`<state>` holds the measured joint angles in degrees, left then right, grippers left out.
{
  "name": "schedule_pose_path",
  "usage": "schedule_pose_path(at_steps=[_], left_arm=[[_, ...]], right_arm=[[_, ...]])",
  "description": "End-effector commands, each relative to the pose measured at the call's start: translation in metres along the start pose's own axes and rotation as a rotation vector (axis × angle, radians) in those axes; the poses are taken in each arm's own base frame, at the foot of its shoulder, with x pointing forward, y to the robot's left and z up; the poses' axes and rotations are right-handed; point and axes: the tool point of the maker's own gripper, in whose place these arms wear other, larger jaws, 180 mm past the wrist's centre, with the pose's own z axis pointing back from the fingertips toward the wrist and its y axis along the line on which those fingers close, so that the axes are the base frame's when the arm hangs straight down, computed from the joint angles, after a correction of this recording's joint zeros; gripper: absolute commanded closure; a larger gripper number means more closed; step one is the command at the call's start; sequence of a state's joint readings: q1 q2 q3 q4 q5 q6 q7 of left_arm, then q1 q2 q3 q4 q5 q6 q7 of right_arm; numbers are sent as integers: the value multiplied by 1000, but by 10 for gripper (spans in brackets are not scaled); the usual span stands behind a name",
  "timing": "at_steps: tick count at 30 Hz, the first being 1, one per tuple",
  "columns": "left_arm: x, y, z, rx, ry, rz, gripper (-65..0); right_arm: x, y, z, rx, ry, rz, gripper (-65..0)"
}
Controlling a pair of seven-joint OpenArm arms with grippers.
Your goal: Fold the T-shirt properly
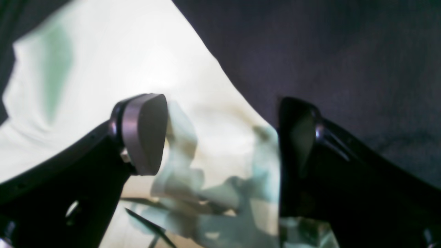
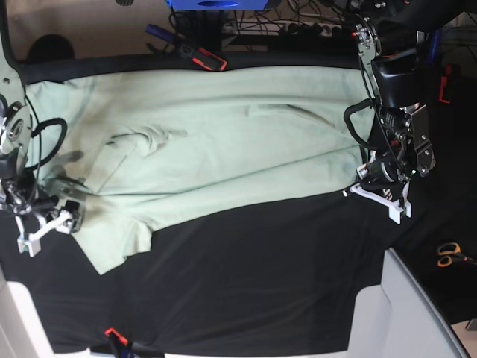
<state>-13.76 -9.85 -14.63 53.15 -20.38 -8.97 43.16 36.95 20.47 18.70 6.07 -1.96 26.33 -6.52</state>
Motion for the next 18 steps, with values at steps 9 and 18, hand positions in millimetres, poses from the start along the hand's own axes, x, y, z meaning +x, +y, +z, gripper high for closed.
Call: schedule_pose_path(at_steps=[9,18], left_arm=[[-5,3,1,11,36,-8,0],[-1,1,1,9,30,-8,0]], right_arm=[[35,0,3,6,-83,15,-387],[35,0,3,3,-85,16,-1]])
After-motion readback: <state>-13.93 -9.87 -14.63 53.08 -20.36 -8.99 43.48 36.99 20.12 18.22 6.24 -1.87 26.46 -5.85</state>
